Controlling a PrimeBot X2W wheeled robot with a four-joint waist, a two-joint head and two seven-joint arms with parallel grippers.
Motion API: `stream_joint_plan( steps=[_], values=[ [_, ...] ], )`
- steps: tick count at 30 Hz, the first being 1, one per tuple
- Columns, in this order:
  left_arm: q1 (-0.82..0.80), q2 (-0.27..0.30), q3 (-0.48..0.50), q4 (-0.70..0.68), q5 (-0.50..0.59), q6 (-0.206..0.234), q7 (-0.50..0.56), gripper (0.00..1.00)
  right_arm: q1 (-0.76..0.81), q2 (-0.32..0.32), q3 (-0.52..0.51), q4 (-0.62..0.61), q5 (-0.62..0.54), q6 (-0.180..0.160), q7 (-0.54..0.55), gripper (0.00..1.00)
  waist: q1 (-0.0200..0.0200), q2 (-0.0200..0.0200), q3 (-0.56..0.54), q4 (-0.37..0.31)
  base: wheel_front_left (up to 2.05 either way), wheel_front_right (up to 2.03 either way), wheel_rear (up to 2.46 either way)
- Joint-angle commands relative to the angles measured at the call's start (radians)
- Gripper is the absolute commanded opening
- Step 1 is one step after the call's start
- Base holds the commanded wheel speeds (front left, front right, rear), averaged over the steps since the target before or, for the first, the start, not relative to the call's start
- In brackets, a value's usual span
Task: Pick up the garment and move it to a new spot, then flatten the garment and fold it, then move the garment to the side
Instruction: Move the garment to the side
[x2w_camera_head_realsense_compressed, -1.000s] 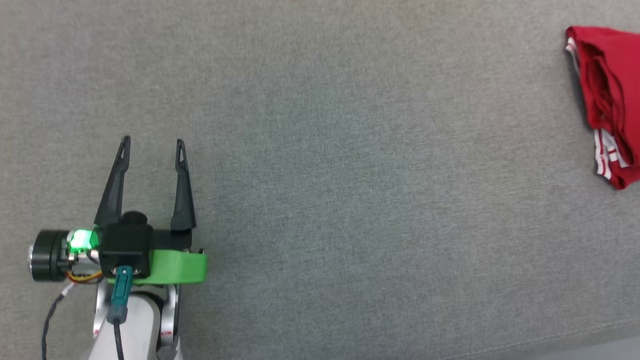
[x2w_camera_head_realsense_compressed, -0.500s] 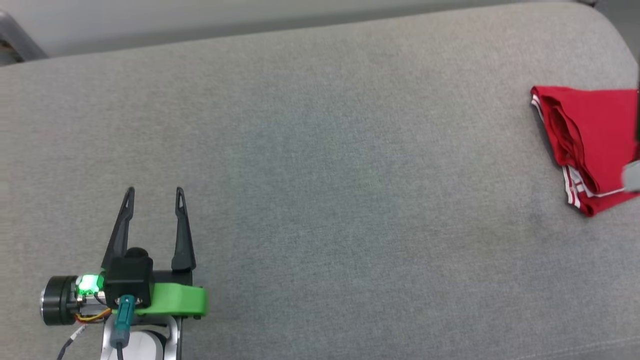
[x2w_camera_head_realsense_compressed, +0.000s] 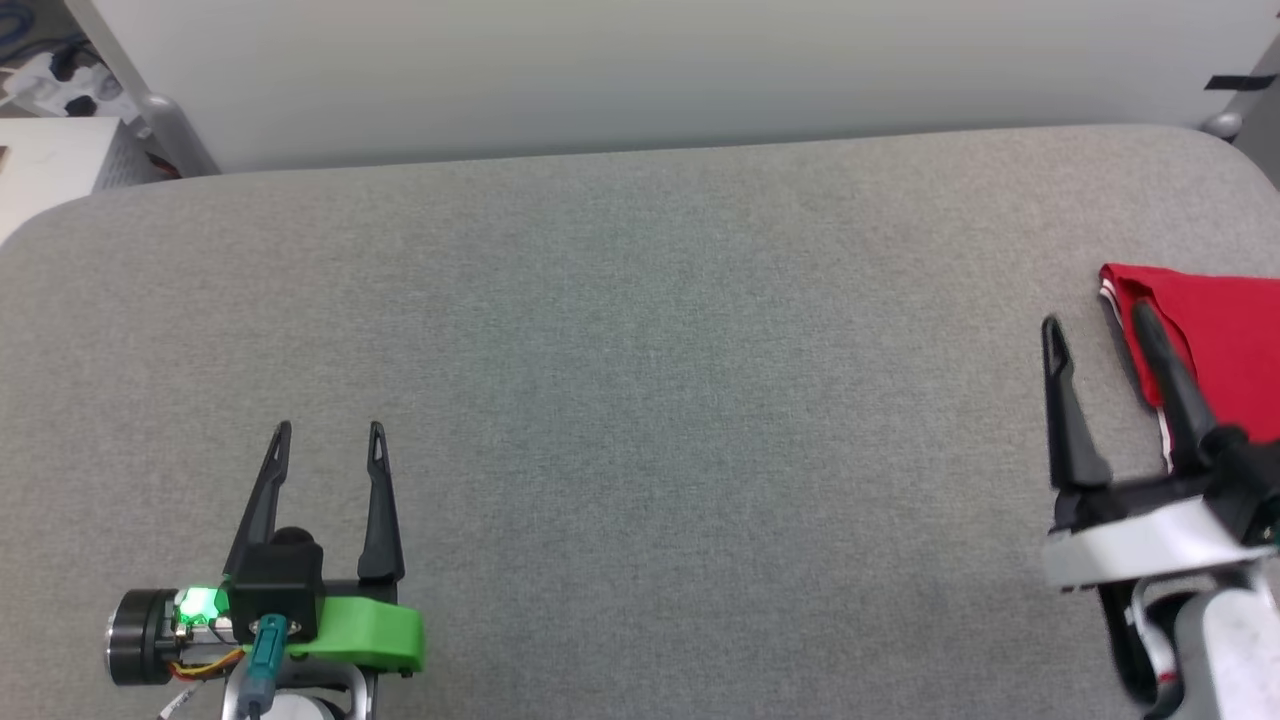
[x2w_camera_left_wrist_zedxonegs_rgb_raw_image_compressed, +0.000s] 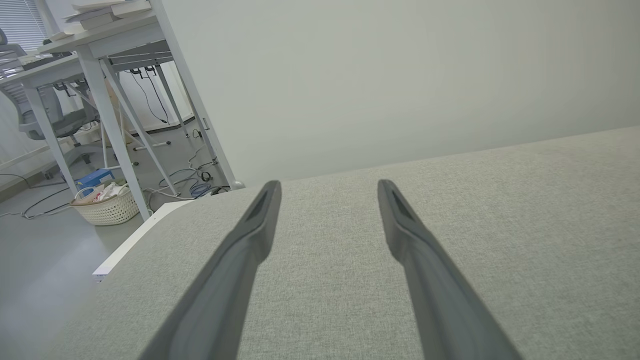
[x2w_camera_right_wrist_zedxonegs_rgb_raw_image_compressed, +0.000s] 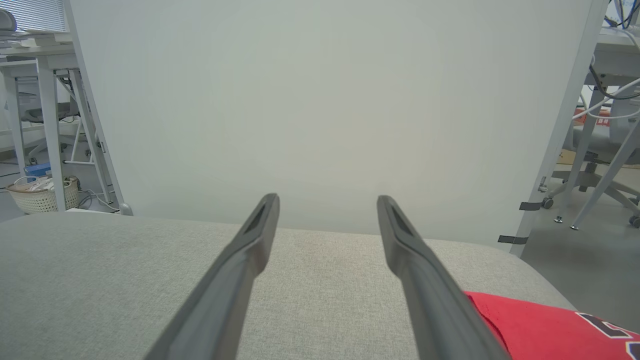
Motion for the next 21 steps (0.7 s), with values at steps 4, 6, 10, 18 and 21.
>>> stream_joint_plan(
  steps=[4,6,10,18,21],
  values=[
    [0.028,-0.011,0.005,0.014,-0.006,-0.011,-0.006,1.0,0.091,0.044,0.011,-0.008,-0.011,-0.001,-0.007,1.0,0.0001,0.0,-0.041,0.028,0.0,0.0,0.0],
    [0.035,-0.016,0.006,0.018,-0.009,-0.017,-0.006,1.0,0.126,0.064,0.009,-0.01,-0.009,-0.001,-0.007,1.0,0.0001,0.0,-0.051,0.032,0.0,0.0,0.0],
    [0.047,-0.022,0.007,0.024,-0.01,-0.028,-0.006,1.0,0.18,0.08,0.004,-0.021,-0.014,-0.001,-0.007,1.0,0.0001,0.0,-0.065,0.038,0.0,0.0,0.0],
    [0.065,-0.03,0.013,0.019,-0.013,-0.055,-0.006,1.0,0.256,0.102,-0.005,-0.062,-0.003,-0.001,-0.007,1.0,0.0001,0.0,-0.079,0.048,0.0,0.0,0.0],
    [0.071,-0.033,0.018,0.016,-0.014,-0.061,-0.006,1.0,0.271,0.108,-0.003,-0.075,0.002,-0.001,-0.007,1.0,0.0001,0.0,-0.08,0.048,0.0,0.0,0.0]
  ],
)
